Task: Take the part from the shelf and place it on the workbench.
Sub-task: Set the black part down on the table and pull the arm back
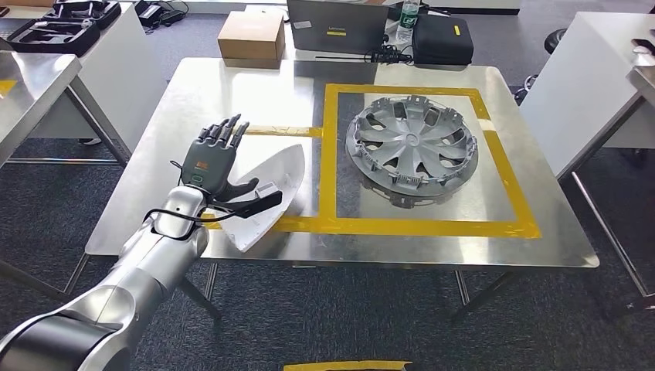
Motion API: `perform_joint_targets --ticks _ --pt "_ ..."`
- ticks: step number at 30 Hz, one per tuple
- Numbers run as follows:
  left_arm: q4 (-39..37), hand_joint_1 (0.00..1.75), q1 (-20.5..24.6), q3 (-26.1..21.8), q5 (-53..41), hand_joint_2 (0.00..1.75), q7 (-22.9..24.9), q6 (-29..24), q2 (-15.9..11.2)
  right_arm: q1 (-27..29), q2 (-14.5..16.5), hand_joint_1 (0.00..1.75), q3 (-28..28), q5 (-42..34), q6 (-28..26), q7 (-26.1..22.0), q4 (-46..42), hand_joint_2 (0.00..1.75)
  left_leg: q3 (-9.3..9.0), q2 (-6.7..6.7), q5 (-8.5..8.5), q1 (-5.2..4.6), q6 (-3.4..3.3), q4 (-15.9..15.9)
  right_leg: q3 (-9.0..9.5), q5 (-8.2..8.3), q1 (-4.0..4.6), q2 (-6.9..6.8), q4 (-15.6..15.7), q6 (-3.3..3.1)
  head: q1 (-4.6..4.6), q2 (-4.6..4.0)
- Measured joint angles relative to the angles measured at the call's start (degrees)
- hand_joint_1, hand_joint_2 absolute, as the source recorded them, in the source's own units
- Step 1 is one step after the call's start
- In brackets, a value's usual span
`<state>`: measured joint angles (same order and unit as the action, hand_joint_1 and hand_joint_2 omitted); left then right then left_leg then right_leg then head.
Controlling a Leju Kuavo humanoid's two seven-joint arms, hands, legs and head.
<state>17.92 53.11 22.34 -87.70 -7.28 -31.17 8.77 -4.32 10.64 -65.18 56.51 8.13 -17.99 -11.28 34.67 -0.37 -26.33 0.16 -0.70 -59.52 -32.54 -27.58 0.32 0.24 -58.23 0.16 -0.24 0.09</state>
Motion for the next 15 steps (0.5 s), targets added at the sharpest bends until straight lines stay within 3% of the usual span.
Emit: perform_joint_targets --ticks 5,9,15 --pt "0.2 0.0 -0.4 -0.1 0.6 0.0 -4.7 0.5 -0.1 0.0 0.0 0.0 0.0 0.4 0.7 -0.3 0.0 0.0 0.0 0.0 0.0 -0.01 0.0 0.0 0.0 0.0 0.0 0.0 0.0 0.0 0.0 0.0" --pt "0.4 0.0 -0.5 -0.1 0.1 0.0 -4.7 0.6 -0.2 0.0 0.0 0.0 0.0 0.5 0.8 -0.6 0.0 0.0 0.01 -0.01 -0.02 -0.08 -0.02 0.0 0.01 0.02 -0.06 0.0 0.0 0.04 -0.01 0.0" --pt "0.7 0.0 -0.5 -0.1 -0.1 0.0 -4.8 0.0 -0.7 -0.1 0.2 0.0 0.0 0.5 0.8 -0.8 0.0 0.0 0.03 -0.01 -0.08 -0.54 -0.37 -0.1 0.05 0.11 -0.44 -0.02 0.2 0.61 -0.02 0.0"
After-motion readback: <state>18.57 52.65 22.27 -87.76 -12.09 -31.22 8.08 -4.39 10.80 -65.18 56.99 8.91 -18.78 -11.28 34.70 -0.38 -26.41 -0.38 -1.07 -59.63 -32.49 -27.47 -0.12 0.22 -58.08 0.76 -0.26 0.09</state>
